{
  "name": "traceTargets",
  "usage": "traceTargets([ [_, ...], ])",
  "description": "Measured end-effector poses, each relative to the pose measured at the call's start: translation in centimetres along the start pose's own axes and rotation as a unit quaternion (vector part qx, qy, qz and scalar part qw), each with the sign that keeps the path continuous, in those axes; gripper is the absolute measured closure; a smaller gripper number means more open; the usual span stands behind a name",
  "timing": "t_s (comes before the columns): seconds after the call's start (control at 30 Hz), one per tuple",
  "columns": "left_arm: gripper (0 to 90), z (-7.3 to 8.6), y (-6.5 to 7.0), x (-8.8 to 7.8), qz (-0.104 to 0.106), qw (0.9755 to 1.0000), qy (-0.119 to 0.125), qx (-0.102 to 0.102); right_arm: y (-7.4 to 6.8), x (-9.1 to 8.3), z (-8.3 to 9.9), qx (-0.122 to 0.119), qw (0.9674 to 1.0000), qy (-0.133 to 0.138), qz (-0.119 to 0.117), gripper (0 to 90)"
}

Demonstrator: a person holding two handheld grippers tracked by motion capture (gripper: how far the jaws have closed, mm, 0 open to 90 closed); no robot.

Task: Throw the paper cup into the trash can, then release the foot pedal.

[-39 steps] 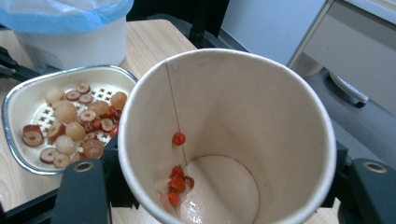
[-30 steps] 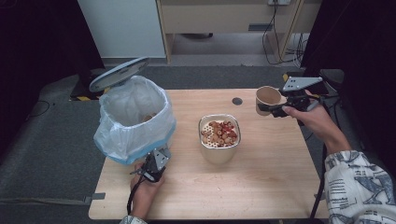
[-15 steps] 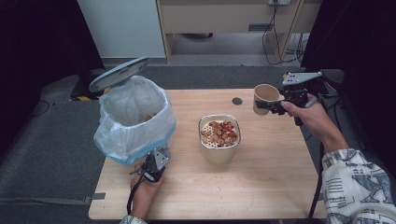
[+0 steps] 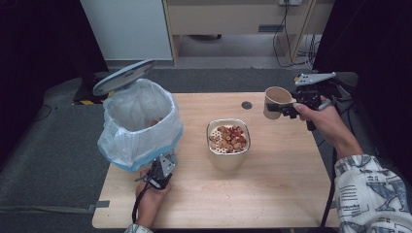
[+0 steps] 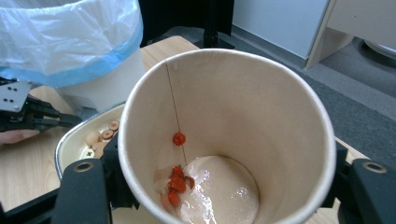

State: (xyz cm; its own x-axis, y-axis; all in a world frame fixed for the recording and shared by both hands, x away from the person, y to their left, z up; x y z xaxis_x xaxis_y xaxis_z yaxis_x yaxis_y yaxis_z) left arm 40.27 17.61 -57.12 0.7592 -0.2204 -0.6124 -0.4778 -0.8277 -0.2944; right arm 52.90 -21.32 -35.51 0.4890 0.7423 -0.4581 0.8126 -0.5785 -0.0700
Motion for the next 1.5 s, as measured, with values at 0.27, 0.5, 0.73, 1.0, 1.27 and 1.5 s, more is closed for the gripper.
traceTargets([
  [0.27,89.5,0.0,0.0,0.0,0.0,1.0,0.0,0.0,-0.4,0.1,-0.5,0.004,1.0,0.004,-0.004,31.0],
  [0.5,89.6,0.0,0.0,0.0,0.0,1.0,0.0,0.0,-0.7,0.0,-1.0,0.003,1.0,0.005,-0.006,31.0],
  [0.73,89.6,0.0,0.0,0.0,0.0,1.0,0.001,-0.001,-0.4,-0.1,-0.9,0.005,1.0,0.005,0.0,31.0],
  [1.0,89.5,0.0,0.0,0.0,0.0,1.0,0.001,-0.001,-1.0,0.6,-1.5,0.005,1.0,0.003,0.002,30.8],
  [1.27,89.5,0.0,0.0,0.0,0.0,1.0,0.001,0.0,-2.0,1.6,-2.3,0.004,1.0,0.004,-0.003,30.9],
  [1.5,89.5,0.0,0.1,0.0,-0.001,1.0,0.003,-0.002,-3.3,2.8,-3.5,0.005,0.9999,0.005,-0.011,30.9],
])
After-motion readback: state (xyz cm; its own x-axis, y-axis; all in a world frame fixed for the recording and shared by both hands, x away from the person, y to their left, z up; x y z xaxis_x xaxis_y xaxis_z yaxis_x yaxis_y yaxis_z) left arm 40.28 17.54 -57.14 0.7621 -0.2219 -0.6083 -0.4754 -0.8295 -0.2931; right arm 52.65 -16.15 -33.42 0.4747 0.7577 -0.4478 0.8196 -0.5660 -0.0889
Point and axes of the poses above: each handheld gripper's, and its own axes: x roughly forward along the jaws, z roughly out of its underside, y roughly to its right, the point moved 7 cm from there along x, roughly forward along the jaws, and after that the axes turned 1 degree about y, right-handed, at the moved point
